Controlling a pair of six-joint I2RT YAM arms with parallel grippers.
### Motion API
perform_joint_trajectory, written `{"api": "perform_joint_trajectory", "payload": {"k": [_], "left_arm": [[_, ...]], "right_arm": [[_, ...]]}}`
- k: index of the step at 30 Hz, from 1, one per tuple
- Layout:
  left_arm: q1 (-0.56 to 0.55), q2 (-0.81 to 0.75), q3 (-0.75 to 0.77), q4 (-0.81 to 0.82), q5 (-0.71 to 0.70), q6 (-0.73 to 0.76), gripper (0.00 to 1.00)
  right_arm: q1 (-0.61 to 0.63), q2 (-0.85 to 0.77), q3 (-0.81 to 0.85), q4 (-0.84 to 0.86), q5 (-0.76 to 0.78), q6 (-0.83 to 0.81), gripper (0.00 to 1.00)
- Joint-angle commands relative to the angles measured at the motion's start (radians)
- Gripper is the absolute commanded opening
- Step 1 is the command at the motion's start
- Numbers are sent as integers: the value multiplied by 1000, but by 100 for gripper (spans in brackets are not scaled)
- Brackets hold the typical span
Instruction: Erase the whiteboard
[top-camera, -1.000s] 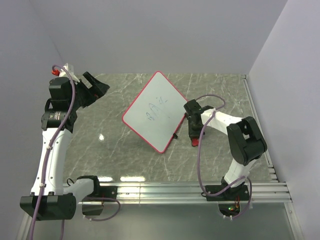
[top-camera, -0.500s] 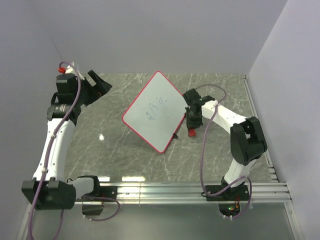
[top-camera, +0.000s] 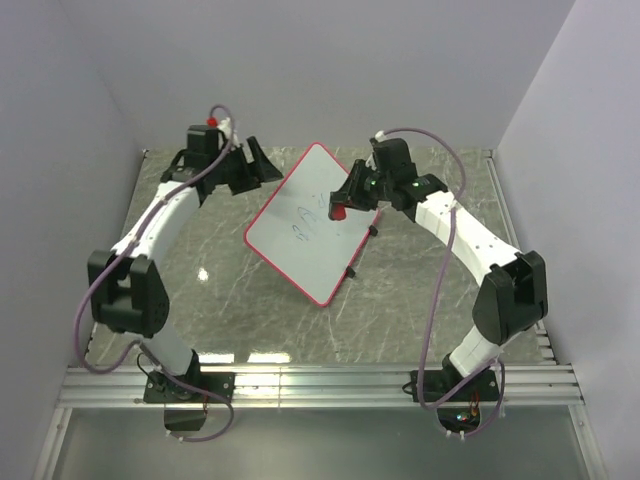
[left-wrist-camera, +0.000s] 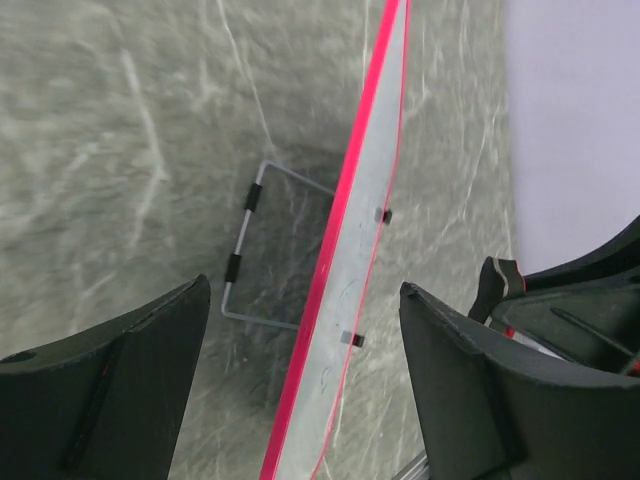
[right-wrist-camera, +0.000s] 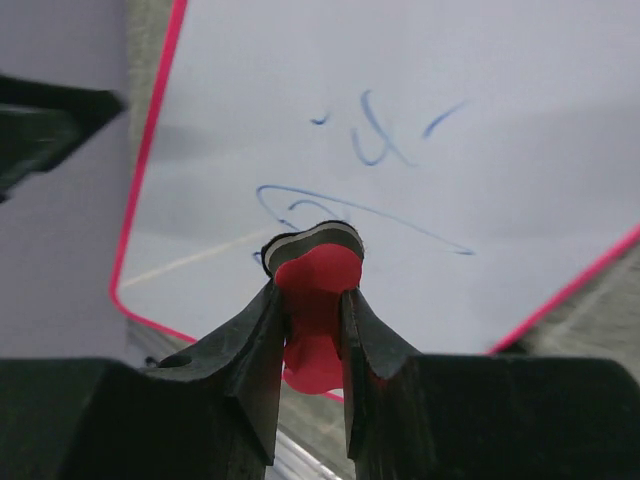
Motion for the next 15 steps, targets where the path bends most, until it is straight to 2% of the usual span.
{"api": "perform_joint_trajectory", "payload": {"k": [1,5,7,10,15], "left_arm": [[-56,67,80,16,54,44,82],[-83,121,105,2,59,55,78],[-87,139,111,4,68,59,73],[-87,162,131,-13,80,78,56],[-88,174,159,-38,98,102,41]], "right_arm": [[23,21,-43,223,-138,114,0],[24,79,-21,262,-139,136,0],[24,93,4,266,-139,137,0],[26,115,30,275,-138,151,0],[33,150,85,289,-135,179,0]]}}
